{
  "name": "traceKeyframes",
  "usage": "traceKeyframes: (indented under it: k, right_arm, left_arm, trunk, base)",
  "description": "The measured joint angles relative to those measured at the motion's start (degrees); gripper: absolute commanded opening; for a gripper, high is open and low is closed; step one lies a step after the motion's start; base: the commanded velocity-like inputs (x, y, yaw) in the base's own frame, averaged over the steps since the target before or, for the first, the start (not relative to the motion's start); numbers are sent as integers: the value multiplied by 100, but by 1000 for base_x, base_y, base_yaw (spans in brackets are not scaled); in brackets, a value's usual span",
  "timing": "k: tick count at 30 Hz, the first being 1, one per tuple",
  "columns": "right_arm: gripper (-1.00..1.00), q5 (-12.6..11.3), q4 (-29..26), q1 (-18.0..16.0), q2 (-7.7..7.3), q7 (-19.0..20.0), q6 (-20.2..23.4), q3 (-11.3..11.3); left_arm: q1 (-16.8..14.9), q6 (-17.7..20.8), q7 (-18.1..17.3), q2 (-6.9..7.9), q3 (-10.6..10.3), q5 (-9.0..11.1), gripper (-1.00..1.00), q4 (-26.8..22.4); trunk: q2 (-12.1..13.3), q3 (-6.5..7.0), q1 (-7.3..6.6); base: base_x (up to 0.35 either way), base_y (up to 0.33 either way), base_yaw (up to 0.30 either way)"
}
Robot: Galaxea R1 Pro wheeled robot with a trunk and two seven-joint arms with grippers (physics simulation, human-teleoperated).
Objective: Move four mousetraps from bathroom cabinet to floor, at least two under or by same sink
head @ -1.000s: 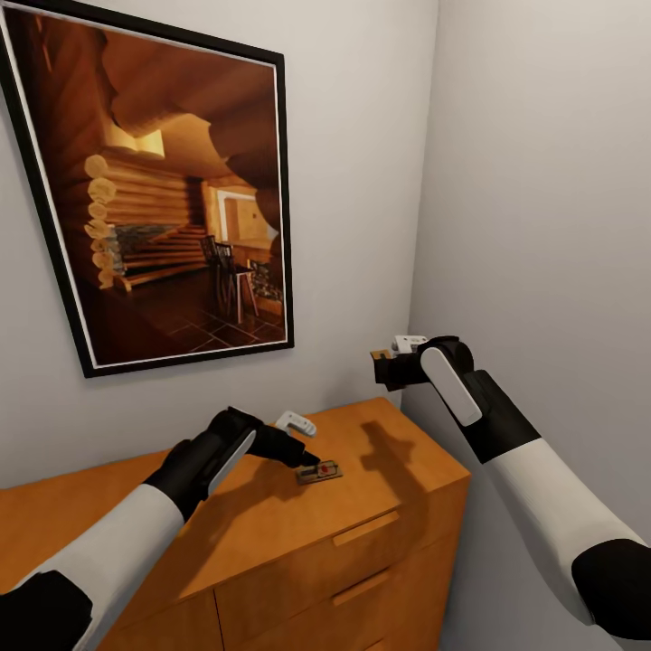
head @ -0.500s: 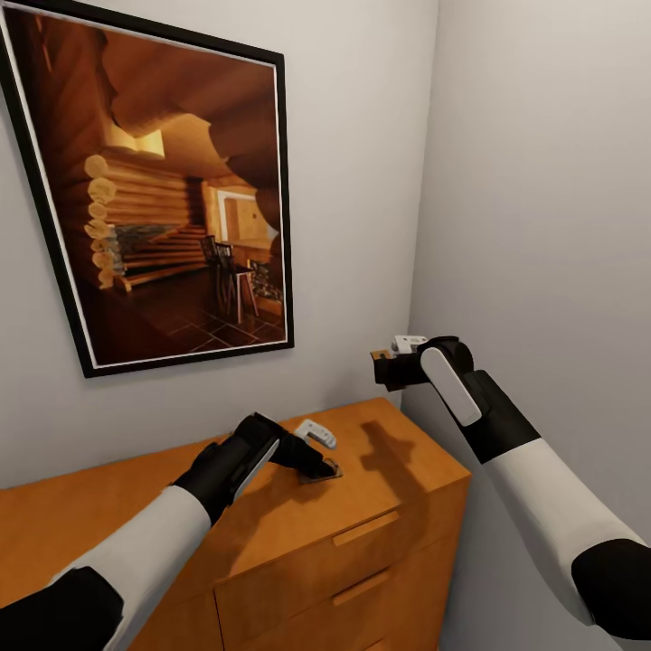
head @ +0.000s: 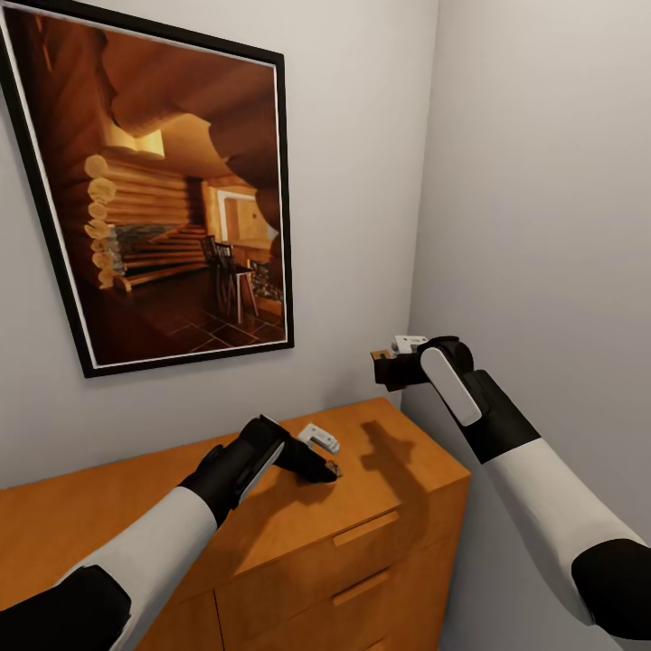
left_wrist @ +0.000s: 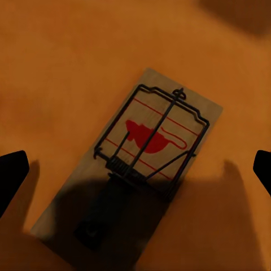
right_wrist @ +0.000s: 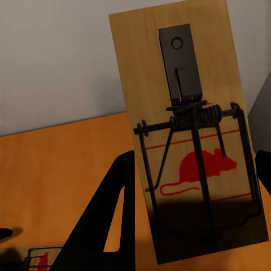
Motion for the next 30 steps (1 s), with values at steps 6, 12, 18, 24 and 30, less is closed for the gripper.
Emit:
traceKeyframes:
  k: [6, 12, 18, 24, 30]
  right_arm:
    - [-100, 0, 0, -1, 0, 0, 0, 0]
    - [-100, 0, 0, 0, 0, 0, 0, 0]
    - [-100, 0, 0, -2, 0, -1, 0, 0]
    - [-100, 0, 0, -2, 0, 0, 0, 0]
    - [-100, 0, 0, -1, 0, 0, 0, 0]
  left_arm:
    - [0, -7, 3, -3, 1, -5, 100, 103]
    - [0, -88, 7, -1, 2, -4, 100, 257]
    - [-5, -408, 0, 3, 8, 47, 100, 474]
    - [-4, -589, -5, -2, 8, 72, 100, 544]
    - [-3, -635, -3, 2, 9, 84, 100, 560]
  trunk:
    - [0, 0, 0]
    - [0, 0, 0]
    - [-2, 2, -1]
    - [-2, 1, -1]
    - [-2, 1, -1]
  base:
    - [0, 0, 0]
    - [0, 0, 0]
    - [0, 0, 0]
    - [0, 0, 0]
    - [0, 0, 0]
